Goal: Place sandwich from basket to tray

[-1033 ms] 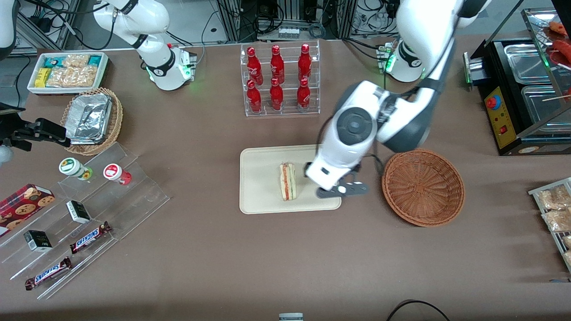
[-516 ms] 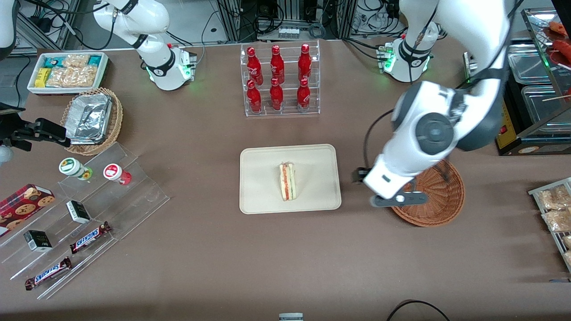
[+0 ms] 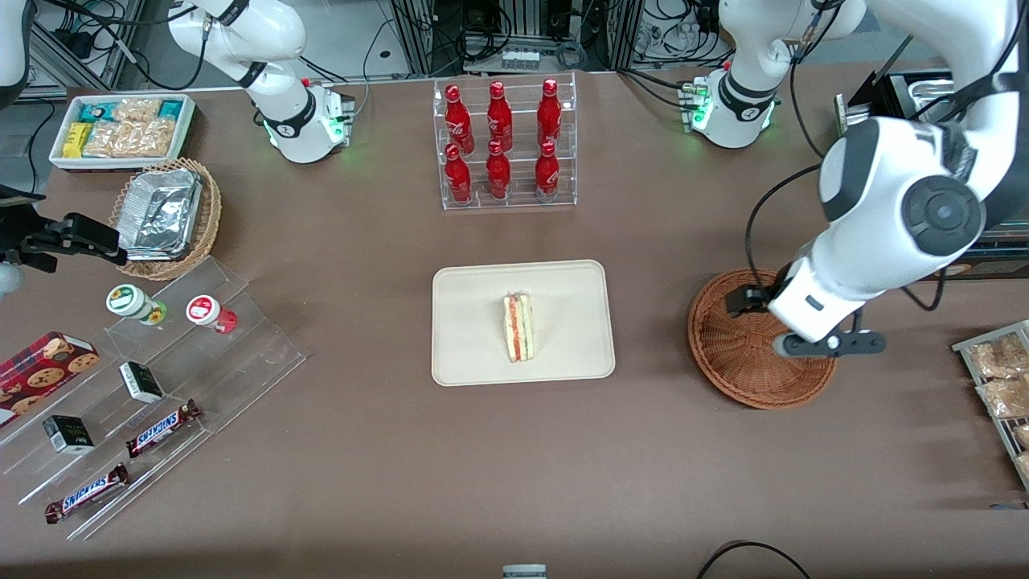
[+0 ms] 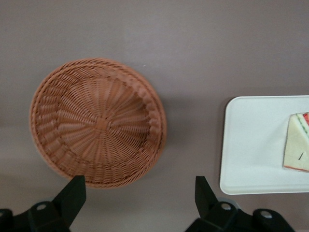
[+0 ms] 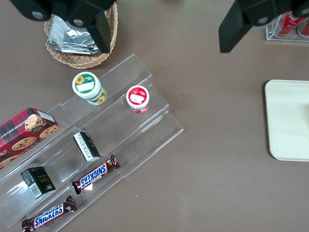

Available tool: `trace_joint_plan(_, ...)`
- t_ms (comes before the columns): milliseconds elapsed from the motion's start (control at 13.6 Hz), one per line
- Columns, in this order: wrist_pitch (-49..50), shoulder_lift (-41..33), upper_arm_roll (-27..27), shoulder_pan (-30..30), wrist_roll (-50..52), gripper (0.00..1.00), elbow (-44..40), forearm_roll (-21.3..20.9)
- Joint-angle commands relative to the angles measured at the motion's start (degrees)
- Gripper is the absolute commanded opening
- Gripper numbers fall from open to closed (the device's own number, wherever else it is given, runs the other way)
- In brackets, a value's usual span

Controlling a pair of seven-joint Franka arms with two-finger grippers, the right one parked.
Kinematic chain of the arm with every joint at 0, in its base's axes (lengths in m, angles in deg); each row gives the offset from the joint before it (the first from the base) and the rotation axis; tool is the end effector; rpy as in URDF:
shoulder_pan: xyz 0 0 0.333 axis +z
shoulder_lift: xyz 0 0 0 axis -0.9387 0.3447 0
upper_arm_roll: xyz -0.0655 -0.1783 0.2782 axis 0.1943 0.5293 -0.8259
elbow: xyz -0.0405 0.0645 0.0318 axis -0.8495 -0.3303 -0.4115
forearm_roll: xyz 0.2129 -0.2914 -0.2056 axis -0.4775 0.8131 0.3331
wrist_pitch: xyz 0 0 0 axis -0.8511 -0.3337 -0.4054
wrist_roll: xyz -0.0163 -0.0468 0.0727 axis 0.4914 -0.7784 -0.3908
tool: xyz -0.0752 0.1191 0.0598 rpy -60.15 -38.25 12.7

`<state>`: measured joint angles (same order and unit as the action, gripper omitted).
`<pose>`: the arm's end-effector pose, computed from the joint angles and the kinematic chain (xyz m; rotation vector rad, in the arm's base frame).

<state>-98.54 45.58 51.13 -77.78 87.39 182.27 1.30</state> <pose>0.6207 -0.1354 0.4472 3.1139 0.0495 -0.1368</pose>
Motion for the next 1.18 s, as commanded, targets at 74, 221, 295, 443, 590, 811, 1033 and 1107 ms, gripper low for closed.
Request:
trace_joint_plan(74,2.71,-7.91,1.02,3.81,-4.48,1.0,5.75,-0.84)
trace_joint_plan(221,4.82,-11.67,3.98,8.36,-5.88,1.0,7.41,-0.84)
trace_joint_plan(295,7.36,-12.48,4.7,9.69,-7.02,1.0,7.07,-0.75)
trace_joint_plan(443,10.62,-15.28,4.71,12.06,-7.82,1.0,6.98,-0.75)
trace_joint_plan(590,14.66,-17.32,4.62,12.6,-7.82,1.0,6.54,-0.75)
trace_joint_plan(811,17.83,-18.55,3.66,12.34,-7.82,1.0,5.05,-0.84)
trace_joint_plan(1033,21.61,-18.55,1.98,12.08,-7.74,1.0,1.89,-0.75)
trace_joint_plan(1107,22.66,-18.64,1.98,12.17,-7.74,1.0,1.01,-0.75)
